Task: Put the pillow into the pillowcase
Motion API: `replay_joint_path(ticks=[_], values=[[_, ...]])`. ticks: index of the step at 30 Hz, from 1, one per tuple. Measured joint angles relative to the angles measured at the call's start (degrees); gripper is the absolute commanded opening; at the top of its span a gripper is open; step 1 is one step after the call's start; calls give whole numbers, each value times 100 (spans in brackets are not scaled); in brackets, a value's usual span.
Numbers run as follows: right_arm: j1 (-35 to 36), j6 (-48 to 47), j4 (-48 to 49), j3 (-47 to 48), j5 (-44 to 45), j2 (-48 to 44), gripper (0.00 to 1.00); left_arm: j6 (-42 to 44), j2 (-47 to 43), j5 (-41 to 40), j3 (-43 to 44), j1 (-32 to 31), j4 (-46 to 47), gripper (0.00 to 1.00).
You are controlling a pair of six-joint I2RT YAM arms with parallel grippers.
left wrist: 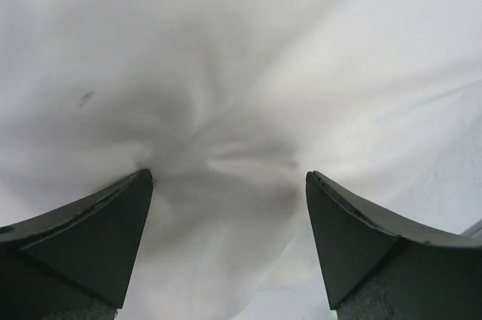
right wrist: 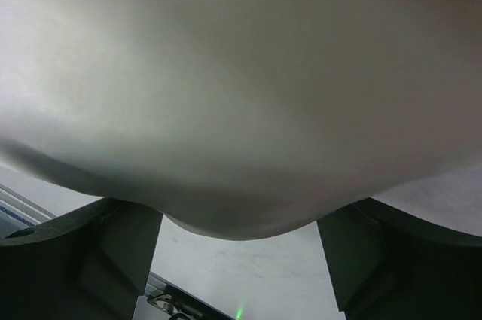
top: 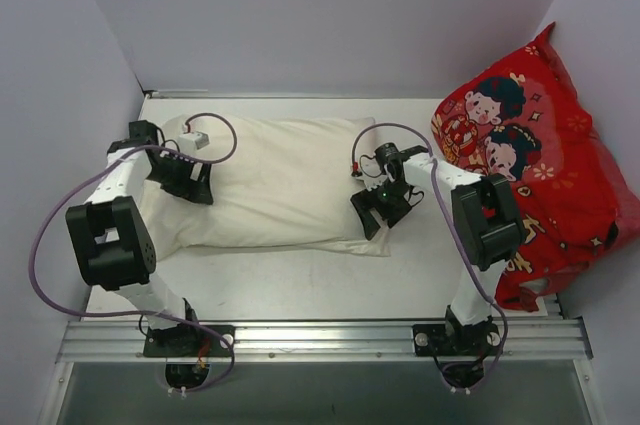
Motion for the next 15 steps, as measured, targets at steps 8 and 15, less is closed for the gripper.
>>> replay_joint_path(ticks=[8, 15], values=[[90, -4, 105, -155, 205, -133, 82, 1060, -785, 107, -168, 1049, -656, 91], [144, -48, -149, -273, 391, -1016, 89, 1161, -446, -245, -1034, 990, -599, 77]])
